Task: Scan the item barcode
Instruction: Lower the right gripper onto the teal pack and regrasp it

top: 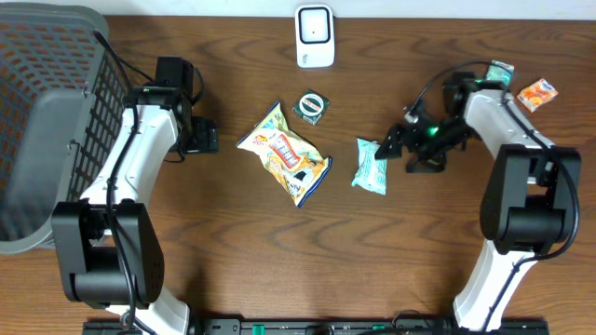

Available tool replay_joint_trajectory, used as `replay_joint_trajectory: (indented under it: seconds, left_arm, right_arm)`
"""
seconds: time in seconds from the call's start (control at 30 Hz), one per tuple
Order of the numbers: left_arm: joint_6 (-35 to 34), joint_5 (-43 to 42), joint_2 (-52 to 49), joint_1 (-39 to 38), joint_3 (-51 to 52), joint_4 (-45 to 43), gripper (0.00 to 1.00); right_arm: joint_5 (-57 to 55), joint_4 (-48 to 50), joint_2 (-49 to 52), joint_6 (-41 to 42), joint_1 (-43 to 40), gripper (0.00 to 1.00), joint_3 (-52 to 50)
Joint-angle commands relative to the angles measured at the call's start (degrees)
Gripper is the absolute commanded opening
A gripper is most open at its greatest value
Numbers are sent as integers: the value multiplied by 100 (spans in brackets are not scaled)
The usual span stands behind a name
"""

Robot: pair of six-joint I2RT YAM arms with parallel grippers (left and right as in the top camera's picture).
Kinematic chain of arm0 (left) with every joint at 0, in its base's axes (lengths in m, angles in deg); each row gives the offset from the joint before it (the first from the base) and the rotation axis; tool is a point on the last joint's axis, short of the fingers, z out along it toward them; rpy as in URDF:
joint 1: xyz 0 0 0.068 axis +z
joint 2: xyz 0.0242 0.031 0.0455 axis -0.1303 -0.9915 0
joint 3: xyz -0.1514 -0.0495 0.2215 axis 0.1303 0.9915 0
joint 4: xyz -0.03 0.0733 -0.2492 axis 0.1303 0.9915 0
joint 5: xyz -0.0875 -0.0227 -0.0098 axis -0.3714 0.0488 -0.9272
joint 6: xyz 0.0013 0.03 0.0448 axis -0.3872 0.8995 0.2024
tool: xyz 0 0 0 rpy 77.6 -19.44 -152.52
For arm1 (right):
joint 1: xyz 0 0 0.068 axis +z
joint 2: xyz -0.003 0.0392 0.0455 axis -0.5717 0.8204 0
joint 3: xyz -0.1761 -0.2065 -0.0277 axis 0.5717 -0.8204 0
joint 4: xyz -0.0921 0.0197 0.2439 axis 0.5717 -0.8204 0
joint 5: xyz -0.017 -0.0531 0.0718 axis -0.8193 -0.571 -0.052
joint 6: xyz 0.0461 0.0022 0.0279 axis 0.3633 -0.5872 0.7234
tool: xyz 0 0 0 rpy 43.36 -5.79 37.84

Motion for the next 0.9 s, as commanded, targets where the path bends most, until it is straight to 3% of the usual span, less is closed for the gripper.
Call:
replay_joint_trajectory:
  seconds: [0.0,0.2,0.23,0.27,0.4,0.5,0.87]
  left_arm:
    - [33,35,-4,4,17,20,98]
    - [33,35,-4,4,17,20,98]
    - [33,37,-4,4,17,20,98]
    - [33,37,-4,4,17,20,98]
    - [33,37,-4,4,17,20,98]
    - [33,37,-4,4,17,20,98]
    - [33,35,-4,4,17,20,98]
  right_arm:
    - [243,-157,-109,160,328,80,-59]
    - [590,-442,-223,24,675,68,-59]
    - [575,-472,-271,-9,717,60,-59]
    - [568,-525,-369,-131,772,45,-59]
    - [221,-514,-664,-140,909,18,-59]
    - [-125,-356,-791,7,1014,3,-59]
    - [-2277,756,-758,1753,2041,1,-164]
